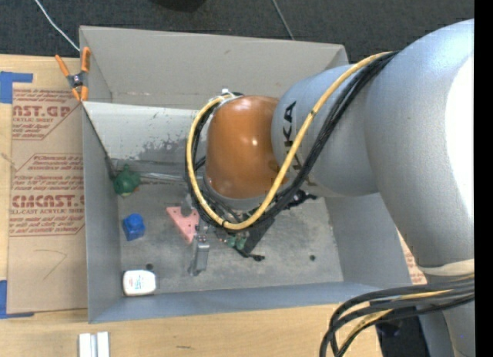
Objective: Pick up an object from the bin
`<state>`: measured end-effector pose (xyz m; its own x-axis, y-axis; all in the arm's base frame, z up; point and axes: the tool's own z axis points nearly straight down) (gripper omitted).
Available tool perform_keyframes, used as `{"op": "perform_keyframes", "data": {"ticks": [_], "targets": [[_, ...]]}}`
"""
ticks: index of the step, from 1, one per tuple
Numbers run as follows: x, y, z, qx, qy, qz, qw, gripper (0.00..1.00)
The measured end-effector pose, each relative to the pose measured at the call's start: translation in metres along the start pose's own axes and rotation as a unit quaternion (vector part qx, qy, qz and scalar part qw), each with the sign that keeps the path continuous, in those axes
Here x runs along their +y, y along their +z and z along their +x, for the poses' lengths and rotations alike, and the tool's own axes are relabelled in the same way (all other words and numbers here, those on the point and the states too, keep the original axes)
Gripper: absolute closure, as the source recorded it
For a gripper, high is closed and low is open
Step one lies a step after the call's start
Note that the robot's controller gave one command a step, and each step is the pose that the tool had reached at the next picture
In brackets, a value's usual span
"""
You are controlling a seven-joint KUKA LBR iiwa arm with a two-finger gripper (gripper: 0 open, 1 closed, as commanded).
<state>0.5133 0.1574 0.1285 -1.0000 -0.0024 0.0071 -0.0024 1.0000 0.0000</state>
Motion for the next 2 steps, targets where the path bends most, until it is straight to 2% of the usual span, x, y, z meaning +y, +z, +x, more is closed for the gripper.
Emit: {"op": "perform_keyframes", "data": {"ticks": [1, 2], "targets": [[-0.001, -0.004, -0.002, -0.0035, 0.001, -0.001, 1.0000, 0.00], [-0.074, 0.010, -0.051, -0.0020, -0.008, 0.000, 1.0000, 0.00]]}}
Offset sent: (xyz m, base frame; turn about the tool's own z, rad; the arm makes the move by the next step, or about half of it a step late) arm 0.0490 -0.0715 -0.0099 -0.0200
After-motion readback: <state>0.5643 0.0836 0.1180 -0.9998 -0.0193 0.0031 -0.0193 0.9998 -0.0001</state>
